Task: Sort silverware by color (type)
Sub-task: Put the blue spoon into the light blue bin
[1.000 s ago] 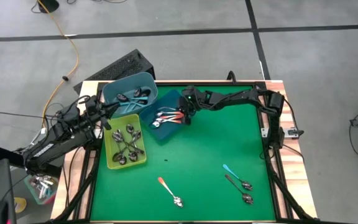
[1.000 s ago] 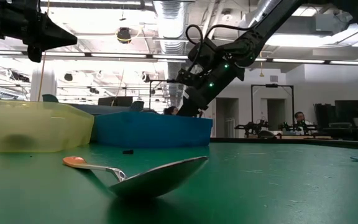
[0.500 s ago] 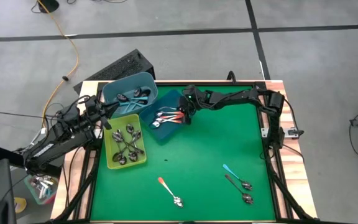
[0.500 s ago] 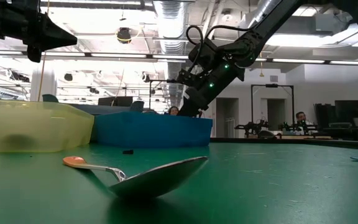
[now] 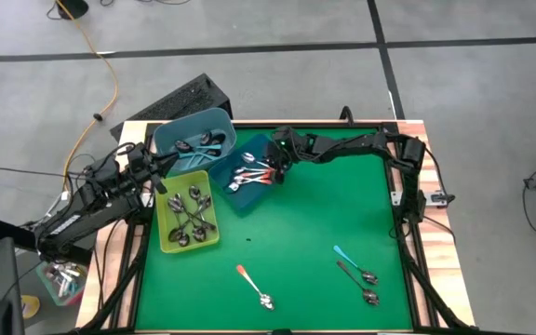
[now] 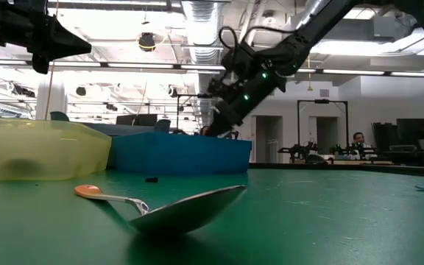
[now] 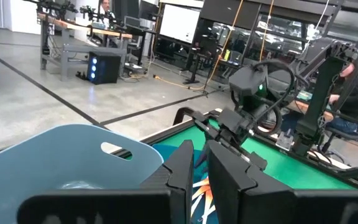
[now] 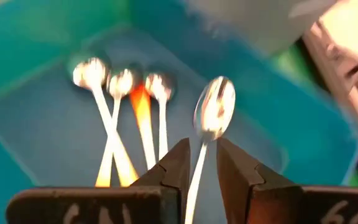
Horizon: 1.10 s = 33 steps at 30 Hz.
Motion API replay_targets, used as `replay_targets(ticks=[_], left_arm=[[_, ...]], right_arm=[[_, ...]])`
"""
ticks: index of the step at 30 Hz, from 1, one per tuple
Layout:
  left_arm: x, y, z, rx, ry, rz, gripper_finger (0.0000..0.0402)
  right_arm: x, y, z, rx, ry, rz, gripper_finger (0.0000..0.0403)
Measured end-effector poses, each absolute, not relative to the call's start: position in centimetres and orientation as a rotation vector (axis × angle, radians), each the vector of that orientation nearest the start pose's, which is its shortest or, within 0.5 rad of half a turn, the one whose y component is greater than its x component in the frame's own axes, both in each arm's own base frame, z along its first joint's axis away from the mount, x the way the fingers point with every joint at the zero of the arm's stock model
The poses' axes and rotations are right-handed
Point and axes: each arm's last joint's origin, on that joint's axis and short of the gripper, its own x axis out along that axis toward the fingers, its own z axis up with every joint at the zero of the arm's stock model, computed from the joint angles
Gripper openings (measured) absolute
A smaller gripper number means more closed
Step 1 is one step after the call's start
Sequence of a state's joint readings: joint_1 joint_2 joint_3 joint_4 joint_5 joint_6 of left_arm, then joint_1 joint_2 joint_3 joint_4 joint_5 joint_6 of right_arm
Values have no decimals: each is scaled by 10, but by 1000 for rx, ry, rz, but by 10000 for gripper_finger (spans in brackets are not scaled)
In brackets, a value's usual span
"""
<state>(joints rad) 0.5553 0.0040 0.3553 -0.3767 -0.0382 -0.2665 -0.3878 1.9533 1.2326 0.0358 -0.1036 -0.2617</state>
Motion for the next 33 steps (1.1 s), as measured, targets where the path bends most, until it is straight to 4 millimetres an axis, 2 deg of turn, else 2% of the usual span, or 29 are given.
replay_targets(ticks=[4,7,10,14,17,21,24,26,29,31,33], left_arm=[[52,34,243,-265,-54,593,29],[52,34,243,-265,-54,593,29],[52,34,243,-261,-51,590,29],[52,33,242,-252,-38,589,29],[52,33,242,-252,-39,589,29],[52,33,242,-252,-37,584,29],[53,33,242,-254,-34,563,29],[53,33,242,-254,-34,557,29],[53,33,242,-254,-34,556,29],[53,33,242,-254,-33,554,29],[53,33,242,-252,-33,555,29]], right_arm=[[398,-157,201,-102,634,-190,100],[405,-155,235,-114,621,-179,107],[409,-148,272,-111,694,-147,109],[399,-134,319,-51,849,-109,109],[385,-121,341,69,980,-160,109],[359,-97,347,231,1260,-256,109],[345,-68,343,291,1448,-333,109],[343,-41,336,266,1452,-337,109],[325,8,330,204,1458,-265,108],[301,34,321,176,1480,-290,108],[284,58,303,181,1461,-375,108]])
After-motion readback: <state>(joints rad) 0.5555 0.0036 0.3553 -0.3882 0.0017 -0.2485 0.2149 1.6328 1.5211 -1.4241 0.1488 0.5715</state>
